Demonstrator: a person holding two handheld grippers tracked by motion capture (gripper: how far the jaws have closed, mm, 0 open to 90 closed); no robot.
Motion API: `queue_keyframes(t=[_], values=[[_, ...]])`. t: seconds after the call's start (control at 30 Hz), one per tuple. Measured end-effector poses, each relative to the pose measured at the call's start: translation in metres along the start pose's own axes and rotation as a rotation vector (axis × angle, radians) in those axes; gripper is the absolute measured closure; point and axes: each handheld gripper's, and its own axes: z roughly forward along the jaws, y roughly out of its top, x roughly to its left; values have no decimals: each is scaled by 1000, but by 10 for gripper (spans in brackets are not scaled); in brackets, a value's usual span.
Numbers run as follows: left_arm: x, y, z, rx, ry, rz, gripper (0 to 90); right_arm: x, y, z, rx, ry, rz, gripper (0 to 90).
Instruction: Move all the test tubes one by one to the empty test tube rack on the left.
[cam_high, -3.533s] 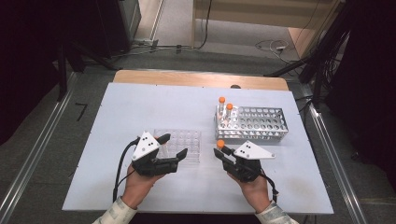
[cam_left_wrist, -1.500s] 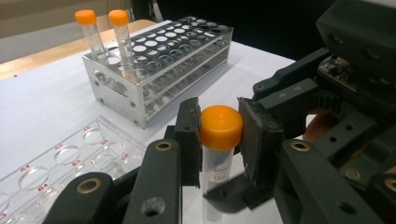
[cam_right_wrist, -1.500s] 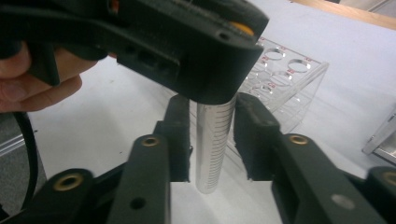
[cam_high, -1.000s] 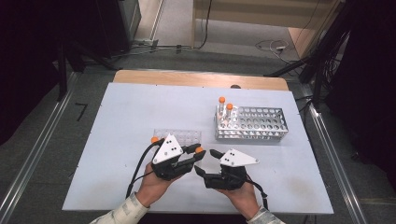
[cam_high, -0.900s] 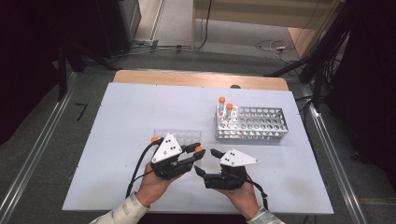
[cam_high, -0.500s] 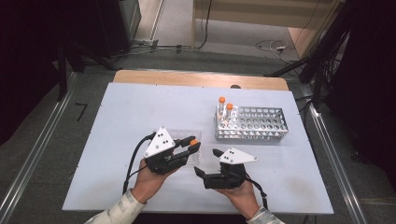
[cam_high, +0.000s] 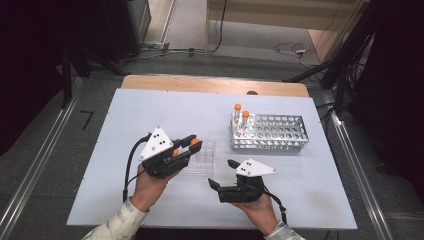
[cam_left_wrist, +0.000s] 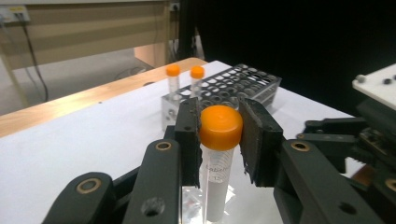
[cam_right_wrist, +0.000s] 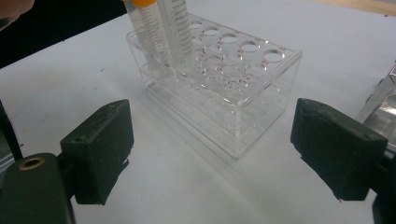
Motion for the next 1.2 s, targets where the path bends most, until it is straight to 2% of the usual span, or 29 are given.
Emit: queue_keyframes(t=[0.17, 0.4, 0.5, 0.77, 1.0, 1.2], values=[[8, -1, -3, 7, 61, 15, 704, -1, 0, 0, 0, 2, 1, 125], [17, -8, -3, 18, 104, 18, 704, -2, 0, 0, 6, 0, -1, 129], [19, -10, -4, 9, 108, 7, 704, -2, 0, 0, 7, 2, 3, 129], [18, -14, -4, 27, 109, 22, 704, -3, 0, 0, 7, 2, 8, 130], [18, -26, -1, 59, 113, 21, 703, -3, 0, -1, 7, 2, 9, 133], [16, -33, 2, 87, 114, 41, 701, -3, 0, -1, 6, 5, 10, 145]])
